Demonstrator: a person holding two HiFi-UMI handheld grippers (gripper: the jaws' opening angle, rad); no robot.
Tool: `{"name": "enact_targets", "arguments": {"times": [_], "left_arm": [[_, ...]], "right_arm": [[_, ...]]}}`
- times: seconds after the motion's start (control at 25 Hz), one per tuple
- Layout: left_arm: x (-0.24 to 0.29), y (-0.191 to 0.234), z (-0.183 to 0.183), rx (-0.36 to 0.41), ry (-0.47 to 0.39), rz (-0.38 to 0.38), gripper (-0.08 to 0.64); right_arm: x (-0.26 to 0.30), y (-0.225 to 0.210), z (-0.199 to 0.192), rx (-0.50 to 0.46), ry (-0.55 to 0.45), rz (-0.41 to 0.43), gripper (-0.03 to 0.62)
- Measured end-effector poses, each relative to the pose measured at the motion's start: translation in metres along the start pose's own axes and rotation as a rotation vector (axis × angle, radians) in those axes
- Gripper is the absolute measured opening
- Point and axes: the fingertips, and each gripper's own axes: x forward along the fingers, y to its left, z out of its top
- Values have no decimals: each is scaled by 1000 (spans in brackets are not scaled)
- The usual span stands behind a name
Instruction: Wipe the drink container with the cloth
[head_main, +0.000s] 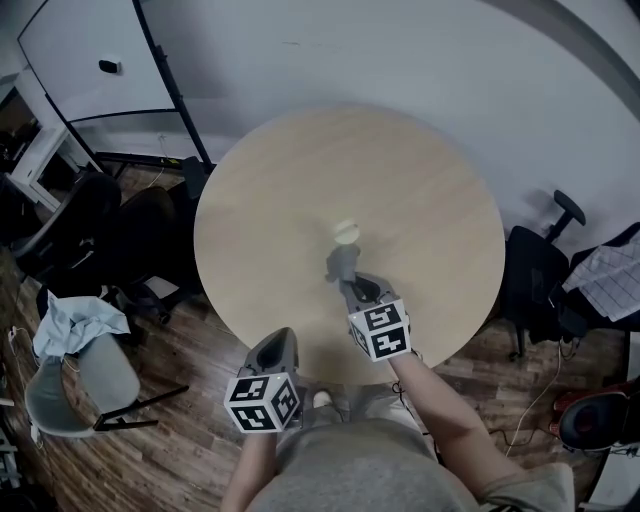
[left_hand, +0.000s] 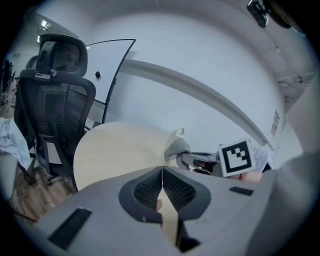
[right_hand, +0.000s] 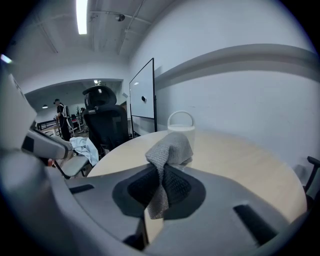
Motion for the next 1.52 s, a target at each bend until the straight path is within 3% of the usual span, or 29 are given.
{"name": "enact_targets", "arguments": {"times": [1.0, 1.52], "left_arm": [[33, -2, -3, -27, 36, 24, 3], [32, 2, -5, -44, 34, 44, 3]], "right_arm": [[58, -3, -81, -18, 264, 92, 9], [57, 9, -85, -2, 270, 126, 9]]}}
